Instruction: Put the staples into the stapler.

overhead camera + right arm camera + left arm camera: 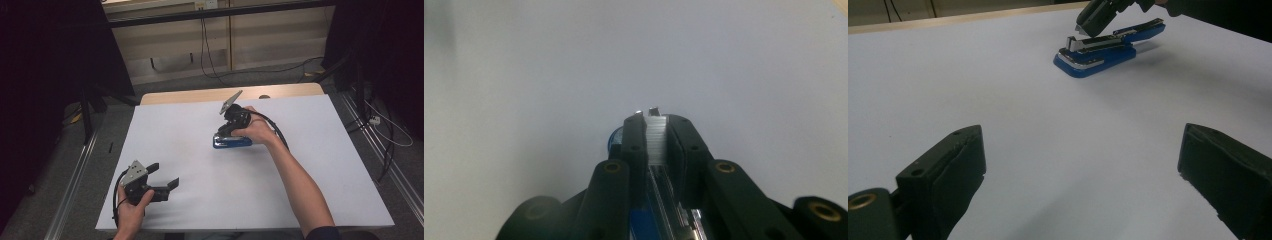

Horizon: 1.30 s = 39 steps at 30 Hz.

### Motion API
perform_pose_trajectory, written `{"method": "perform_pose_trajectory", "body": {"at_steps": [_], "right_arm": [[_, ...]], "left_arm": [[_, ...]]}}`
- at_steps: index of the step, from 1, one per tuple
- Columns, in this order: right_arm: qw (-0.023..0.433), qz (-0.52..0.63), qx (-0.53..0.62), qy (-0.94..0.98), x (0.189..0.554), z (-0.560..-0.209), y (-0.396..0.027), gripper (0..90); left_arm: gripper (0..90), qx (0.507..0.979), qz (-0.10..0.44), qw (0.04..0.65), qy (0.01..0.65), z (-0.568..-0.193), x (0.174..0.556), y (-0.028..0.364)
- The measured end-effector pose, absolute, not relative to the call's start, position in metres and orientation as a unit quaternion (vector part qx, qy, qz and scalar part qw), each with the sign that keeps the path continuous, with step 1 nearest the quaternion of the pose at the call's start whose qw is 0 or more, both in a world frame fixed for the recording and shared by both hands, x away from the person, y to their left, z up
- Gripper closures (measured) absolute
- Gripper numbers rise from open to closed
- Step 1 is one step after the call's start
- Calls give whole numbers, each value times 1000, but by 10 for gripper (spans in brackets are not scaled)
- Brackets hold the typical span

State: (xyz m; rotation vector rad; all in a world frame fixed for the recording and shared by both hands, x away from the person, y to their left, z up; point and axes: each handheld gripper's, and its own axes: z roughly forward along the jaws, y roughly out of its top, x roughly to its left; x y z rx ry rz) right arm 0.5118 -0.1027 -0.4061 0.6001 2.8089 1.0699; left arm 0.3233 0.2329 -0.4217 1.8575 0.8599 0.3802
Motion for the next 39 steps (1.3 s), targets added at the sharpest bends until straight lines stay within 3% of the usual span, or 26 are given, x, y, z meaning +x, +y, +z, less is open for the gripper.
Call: {"method": "perform_pose_trajectory", "body": {"at_steps": [39], "right_arm": [[54,343,116,930,514,-413,-104,791]], "left_arm": [[52,769,160,508,354,-421,323,233]]}}
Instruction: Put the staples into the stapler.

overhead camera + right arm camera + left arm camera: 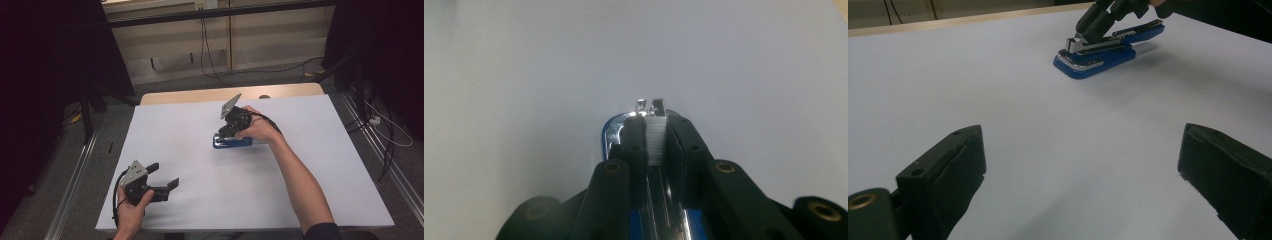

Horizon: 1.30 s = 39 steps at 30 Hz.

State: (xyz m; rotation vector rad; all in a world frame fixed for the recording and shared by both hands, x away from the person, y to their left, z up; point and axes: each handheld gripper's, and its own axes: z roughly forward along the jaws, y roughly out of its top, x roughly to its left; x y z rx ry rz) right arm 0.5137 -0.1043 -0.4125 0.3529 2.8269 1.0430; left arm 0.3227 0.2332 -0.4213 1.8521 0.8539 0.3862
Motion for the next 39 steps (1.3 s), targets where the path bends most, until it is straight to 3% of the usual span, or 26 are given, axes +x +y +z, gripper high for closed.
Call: {"method": "perform_pose_trajectory", "body": {"at_steps": [39], "right_arm": [[51,345,126,929,517,-416,-100,753]], "left_arm": [[52,769,158,508,355,-422,323,233]]}}
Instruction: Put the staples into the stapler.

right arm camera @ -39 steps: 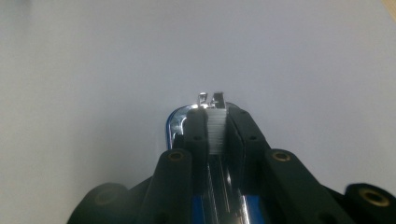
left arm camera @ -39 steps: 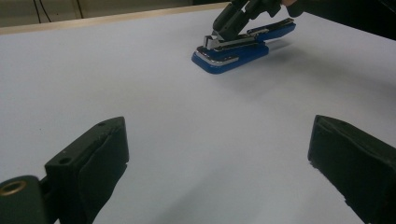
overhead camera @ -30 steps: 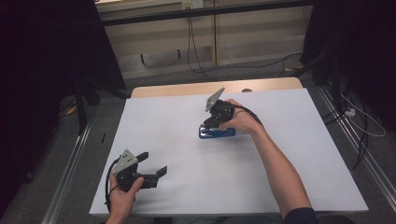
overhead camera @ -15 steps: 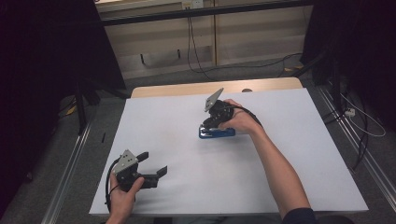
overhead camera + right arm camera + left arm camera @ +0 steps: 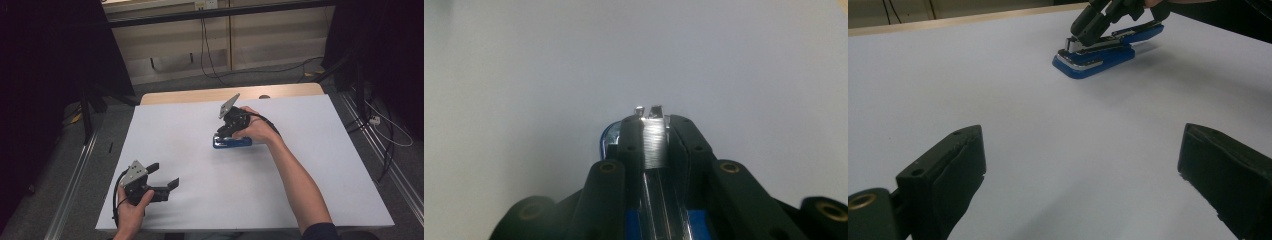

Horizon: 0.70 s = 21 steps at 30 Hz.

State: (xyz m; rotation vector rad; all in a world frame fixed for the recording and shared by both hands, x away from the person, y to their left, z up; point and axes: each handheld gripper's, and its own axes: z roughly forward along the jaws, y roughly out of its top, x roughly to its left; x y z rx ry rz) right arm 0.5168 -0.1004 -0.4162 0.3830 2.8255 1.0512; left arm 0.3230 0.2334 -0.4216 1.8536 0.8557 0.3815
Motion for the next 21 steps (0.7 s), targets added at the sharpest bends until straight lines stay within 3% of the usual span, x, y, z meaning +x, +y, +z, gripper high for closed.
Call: {"method": "perform_pose_trajectory", "body": {"at_steps": [13,21], "right_arm": [[47,350,164,921,516,-417,-104,634],[50,363,219,904,514,-416,-110,423]], "left_arm": [[52,767,160,509,357,-422,323,234],[52,768,160,507,358,-421,323,235]]}}
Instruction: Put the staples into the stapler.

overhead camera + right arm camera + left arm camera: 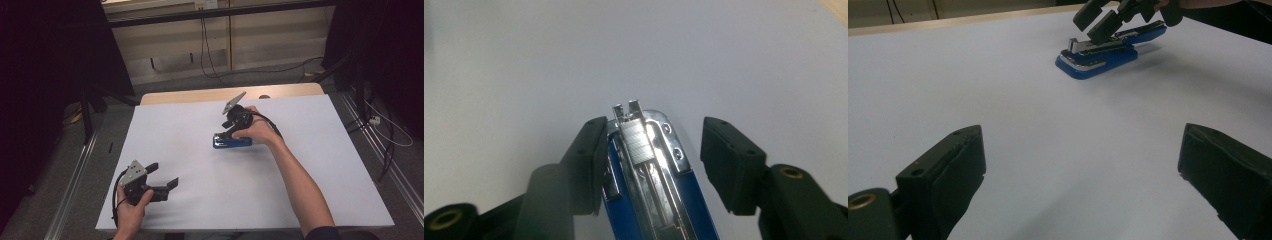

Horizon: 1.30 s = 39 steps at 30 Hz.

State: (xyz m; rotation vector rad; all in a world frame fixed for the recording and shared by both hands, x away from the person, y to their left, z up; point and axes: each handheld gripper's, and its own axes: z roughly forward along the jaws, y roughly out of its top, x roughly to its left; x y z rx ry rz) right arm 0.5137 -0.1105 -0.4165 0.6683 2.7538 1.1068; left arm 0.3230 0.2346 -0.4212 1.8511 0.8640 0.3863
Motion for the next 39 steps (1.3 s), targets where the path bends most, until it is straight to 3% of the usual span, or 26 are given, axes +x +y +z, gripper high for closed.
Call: {"method": "perform_pose_trajectory", "body": {"at_steps": [8,13,22,39], "right_arm": [[68,381,236,891,509,-415,-115,254],[77,396,274,873,506,-411,-116,104],[116,407,307,852,497,-406,-118,50],[175,422,358,814,473,-410,-133,40]], "left_arm": [[52,767,159,507,359,-421,323,234],[52,768,160,506,358,-421,323,234],[52,768,160,505,359,-422,324,235],[52,761,165,511,364,-420,324,238]]}}
